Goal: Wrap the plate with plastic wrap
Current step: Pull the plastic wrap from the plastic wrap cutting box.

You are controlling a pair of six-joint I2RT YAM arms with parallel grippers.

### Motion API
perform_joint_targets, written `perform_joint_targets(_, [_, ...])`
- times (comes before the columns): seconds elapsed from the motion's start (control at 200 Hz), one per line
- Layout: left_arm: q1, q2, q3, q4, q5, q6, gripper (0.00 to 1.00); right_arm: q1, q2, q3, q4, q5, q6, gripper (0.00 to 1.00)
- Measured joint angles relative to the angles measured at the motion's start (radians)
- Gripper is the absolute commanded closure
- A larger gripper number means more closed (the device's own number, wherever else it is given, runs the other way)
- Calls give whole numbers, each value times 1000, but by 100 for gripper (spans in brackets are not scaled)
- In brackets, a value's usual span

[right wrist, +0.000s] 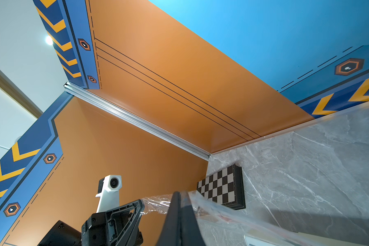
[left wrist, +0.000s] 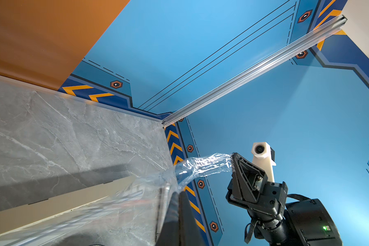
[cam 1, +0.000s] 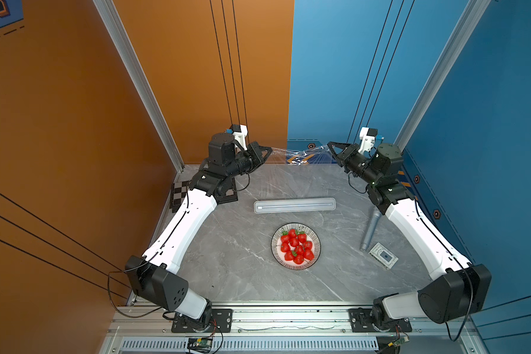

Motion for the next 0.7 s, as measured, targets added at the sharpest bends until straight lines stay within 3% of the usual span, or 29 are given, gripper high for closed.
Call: perform_joint_targets(0.701, [-1, 2, 28, -5, -8, 15, 100, 6, 0, 28, -11, 0, -8, 100])
